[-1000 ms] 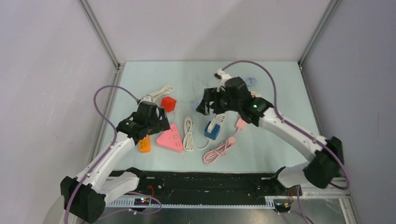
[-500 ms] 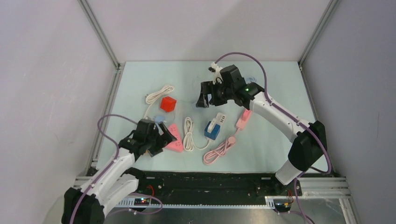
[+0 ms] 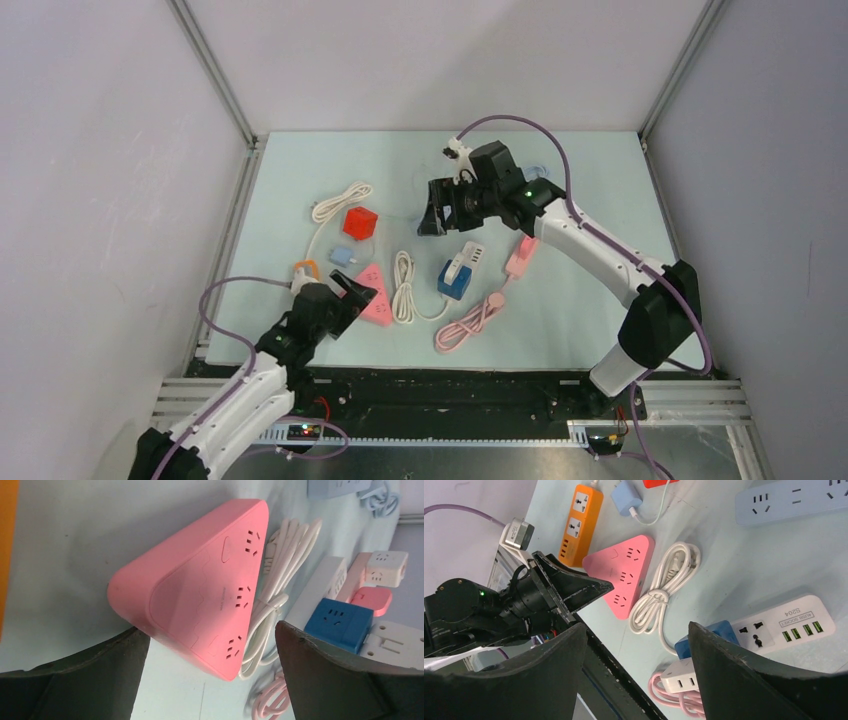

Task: Insert the plug
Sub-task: Pick up the plug from the center of the board.

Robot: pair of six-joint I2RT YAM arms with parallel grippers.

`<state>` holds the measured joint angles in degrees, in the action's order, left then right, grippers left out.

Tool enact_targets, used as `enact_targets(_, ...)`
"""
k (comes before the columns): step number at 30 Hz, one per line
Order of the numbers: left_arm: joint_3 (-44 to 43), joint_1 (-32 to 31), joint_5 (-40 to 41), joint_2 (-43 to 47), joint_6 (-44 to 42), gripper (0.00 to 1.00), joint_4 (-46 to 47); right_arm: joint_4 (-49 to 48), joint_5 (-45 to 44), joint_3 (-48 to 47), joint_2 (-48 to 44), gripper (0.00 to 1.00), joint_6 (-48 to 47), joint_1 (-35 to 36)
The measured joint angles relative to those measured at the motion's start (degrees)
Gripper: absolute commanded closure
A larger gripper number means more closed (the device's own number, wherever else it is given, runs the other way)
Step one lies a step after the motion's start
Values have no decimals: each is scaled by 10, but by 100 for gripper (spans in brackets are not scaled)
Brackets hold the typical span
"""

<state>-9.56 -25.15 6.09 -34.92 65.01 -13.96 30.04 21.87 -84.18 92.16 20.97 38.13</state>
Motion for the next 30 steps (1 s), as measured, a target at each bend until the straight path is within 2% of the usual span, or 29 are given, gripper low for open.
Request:
enact_targets(9, 24, -36, 52, -82, 42, 2, 150, 13, -2, 0, -27, 24, 4, -1)
enact_targets(13, 30, -53, 83, -102, 46, 29, 184, 19, -2, 0, -29, 25, 4, -2)
enact_targets(14, 38, -56, 93, -101, 49, 32, 194, 21, -2, 0, -29, 25, 4, -3)
enact_targets(17, 64, -61, 115, -85, 55, 54, 211, 25, -2, 0, -29, 25, 4, -4)
enact_targets(18, 71, -62, 122, -78, 54, 58, 210, 26, -2, 0, -29, 26, 4, -4)
enact_targets(19, 79, -63, 126, -70, 56, 67, 217, 27, -2, 0, -29, 26, 4, -4)
enact_targets(23, 81, -65, 140, -42, 50, 89, 229, 29, -2, -2, -28, 27, 4, -5)
enact_targets(25, 81, -65, 145, -37, 48, 98, 232, 33, -2, -9, -25, 28, 4, -5)
enact_targets(30, 68, -65, 146, -32, 26, 100, 218, 45, 1, -41, -9, 28, 4, -5)
